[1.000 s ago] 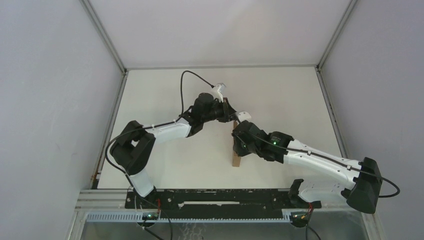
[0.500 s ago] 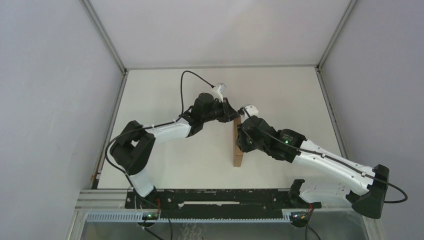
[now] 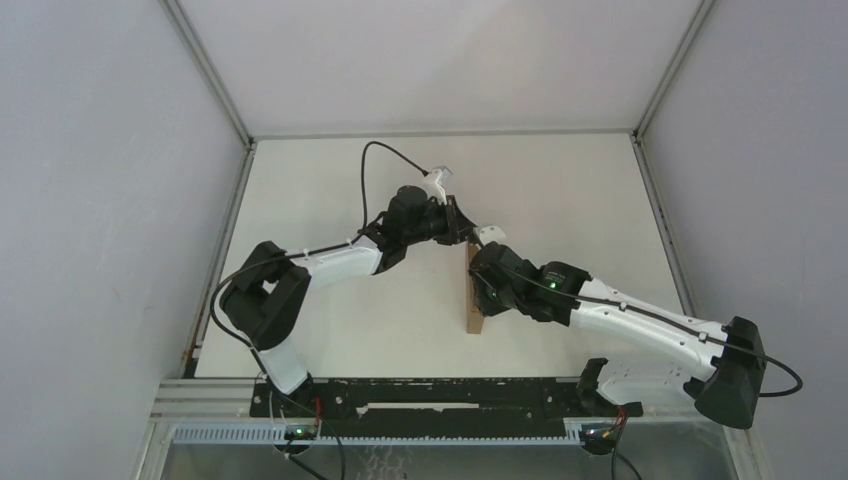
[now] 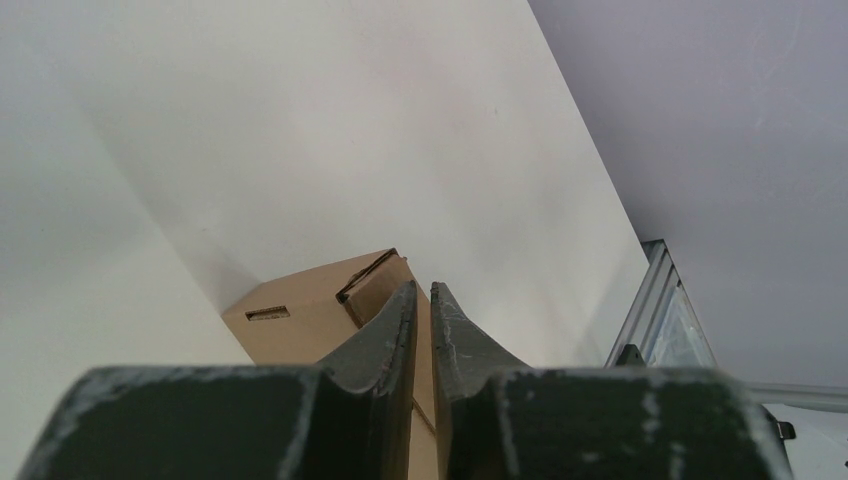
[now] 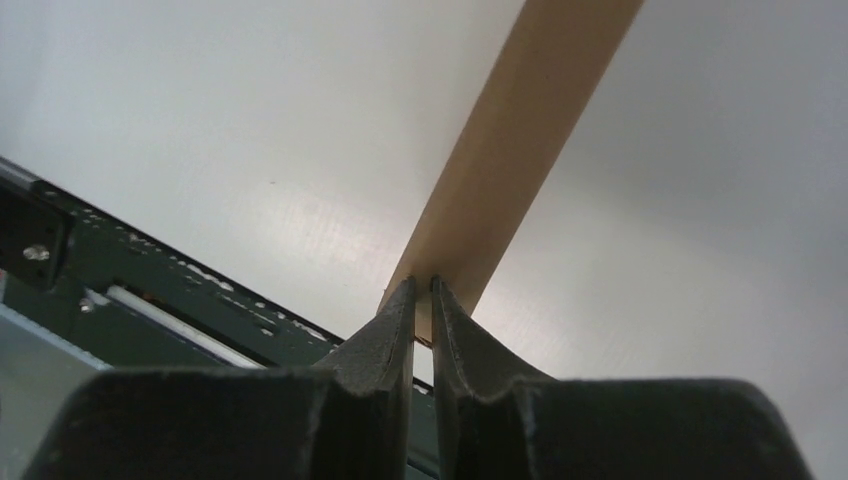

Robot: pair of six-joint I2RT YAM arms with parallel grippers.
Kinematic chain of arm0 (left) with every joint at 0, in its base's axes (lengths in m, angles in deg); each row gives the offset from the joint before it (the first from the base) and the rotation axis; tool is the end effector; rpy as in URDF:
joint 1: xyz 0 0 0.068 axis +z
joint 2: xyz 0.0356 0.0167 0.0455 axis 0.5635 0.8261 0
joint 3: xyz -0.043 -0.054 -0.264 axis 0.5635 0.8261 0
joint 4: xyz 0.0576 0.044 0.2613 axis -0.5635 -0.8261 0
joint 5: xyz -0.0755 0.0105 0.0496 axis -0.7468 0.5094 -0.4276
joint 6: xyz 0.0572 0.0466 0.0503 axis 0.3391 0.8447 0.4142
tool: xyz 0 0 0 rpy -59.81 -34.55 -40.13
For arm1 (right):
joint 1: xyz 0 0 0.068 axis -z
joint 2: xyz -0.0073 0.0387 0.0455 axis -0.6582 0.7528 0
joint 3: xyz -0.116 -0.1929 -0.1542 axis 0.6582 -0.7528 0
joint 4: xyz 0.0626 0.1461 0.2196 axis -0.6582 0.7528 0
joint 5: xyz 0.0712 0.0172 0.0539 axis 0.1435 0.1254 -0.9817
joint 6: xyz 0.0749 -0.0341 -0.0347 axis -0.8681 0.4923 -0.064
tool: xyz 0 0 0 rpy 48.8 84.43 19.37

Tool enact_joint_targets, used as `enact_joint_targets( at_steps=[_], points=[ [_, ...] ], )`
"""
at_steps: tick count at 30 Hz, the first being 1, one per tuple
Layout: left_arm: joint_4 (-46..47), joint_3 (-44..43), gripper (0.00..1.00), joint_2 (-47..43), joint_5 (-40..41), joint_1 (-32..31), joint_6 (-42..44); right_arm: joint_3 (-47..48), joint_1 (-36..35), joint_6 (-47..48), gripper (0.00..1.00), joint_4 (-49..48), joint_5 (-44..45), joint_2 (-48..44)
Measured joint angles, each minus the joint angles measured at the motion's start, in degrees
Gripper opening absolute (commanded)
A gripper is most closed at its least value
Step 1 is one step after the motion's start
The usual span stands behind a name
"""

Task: Fold the paper box
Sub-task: Close the paper box at the center of the board.

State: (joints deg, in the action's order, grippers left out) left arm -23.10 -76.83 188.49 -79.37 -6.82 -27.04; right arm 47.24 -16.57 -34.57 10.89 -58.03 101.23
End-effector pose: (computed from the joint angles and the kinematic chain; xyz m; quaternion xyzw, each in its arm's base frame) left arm 0.3166 -0.3067 0.2062 0.1086 0.8048 -0.4536 0.3671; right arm 0.1542 0.2122 0.2443 -0.2070 0.9229 0.1356 0.2950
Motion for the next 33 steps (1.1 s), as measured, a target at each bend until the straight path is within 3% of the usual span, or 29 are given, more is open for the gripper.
enact_joint_targets(
  at_steps=[10,19,26,33],
  points=[
    [0.0,0.0,0.15,0.0,0.0,0.0,0.0,-1.6,0.8,-1.6,0.21,-2.5,-1.7,-0.8],
    [-0.3,0.0,0.15,-0.2,0.2,0.0,0.0,1.4,7.1,0.5,0.25,-0.3,-1.1,-3.1],
    [-0.4,0.0,0.15,-0.2,0.3,0.0,0.0,3.2,13.9,3.6,0.25,-6.1,-3.5,2.3],
    [-0.5,0.0,0.15,-0.2,0.4,0.0,0.0,6.7,15.4,6.3,0.25,-9.8,-4.9,7.9]
  ],
)
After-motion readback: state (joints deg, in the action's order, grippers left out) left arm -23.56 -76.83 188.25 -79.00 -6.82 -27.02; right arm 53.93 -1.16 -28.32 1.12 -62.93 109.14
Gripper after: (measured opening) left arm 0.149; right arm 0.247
